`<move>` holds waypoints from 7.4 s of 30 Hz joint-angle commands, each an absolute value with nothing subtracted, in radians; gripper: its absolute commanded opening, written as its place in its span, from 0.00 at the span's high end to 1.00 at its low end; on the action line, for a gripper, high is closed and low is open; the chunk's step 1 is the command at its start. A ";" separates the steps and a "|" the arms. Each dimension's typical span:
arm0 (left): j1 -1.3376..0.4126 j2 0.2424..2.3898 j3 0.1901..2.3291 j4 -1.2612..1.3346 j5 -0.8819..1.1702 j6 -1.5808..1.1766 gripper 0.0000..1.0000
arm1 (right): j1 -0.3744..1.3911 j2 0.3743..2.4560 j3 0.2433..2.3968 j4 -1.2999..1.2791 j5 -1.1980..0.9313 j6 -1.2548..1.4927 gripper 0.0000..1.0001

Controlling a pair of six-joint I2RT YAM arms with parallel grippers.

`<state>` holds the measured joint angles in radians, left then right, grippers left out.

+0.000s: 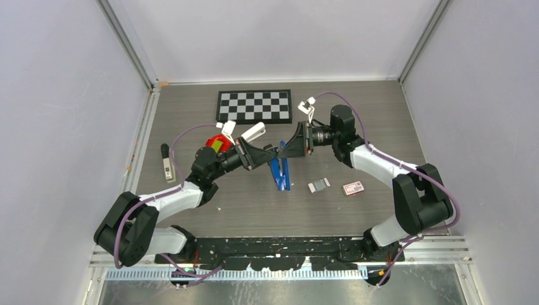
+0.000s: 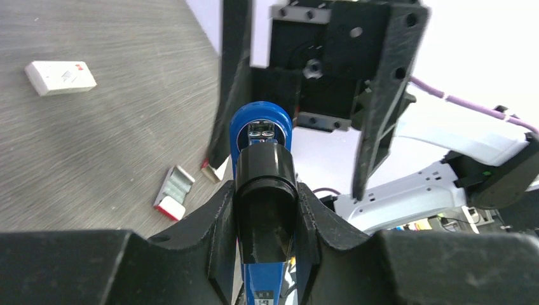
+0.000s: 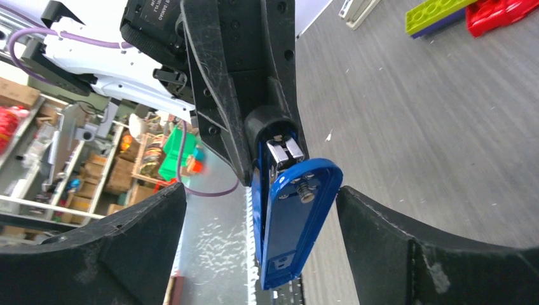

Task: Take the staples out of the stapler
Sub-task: Unload the staple at the center of the board.

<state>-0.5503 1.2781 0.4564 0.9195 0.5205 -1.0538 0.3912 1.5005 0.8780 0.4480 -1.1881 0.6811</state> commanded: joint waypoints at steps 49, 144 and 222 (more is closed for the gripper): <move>-0.294 0.564 0.491 0.374 0.550 -0.319 0.17 | 0.411 1.634 0.879 0.752 -1.072 1.416 0.99; -0.696 0.858 0.675 0.048 0.345 0.555 1.00 | 0.108 1.683 0.917 0.517 -1.109 1.214 0.00; -0.692 0.945 0.487 0.843 0.278 -0.339 1.00 | 0.170 1.882 1.705 -1.743 -1.434 -1.638 0.00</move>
